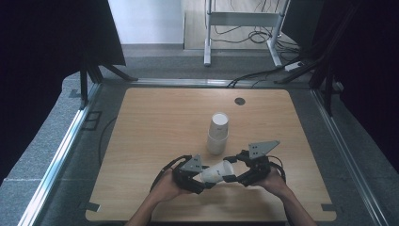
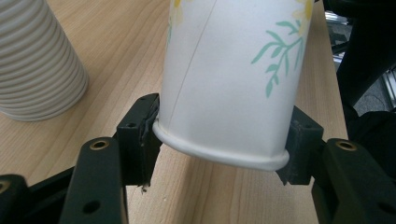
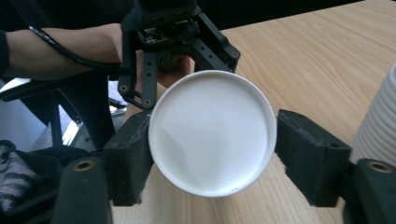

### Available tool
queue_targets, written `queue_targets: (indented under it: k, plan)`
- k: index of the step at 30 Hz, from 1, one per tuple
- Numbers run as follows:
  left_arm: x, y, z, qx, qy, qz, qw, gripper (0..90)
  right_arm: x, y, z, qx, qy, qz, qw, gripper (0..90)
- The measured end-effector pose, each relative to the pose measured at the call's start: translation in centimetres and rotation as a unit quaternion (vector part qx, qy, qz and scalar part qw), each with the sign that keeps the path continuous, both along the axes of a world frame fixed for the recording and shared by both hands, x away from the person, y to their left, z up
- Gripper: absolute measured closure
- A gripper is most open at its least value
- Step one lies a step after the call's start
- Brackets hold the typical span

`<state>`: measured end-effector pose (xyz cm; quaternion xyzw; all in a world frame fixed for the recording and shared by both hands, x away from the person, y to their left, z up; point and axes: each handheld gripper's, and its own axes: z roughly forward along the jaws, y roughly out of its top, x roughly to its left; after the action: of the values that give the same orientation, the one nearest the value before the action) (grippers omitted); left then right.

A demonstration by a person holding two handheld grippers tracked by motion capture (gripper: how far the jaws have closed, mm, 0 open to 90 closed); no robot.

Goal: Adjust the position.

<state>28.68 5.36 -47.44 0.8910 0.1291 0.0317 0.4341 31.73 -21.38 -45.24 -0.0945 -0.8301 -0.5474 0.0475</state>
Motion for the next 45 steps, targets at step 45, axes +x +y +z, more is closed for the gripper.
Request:
queue_targets:
  k: [45]
  plan:
    - [-0.3, -0.6, 1.0, 0.103, -0.034, -0.003, 0.9941, 39.4, -1.0, 6.0, 4.3, -0.344, -0.078, 0.047, 0.9346, 13.6]
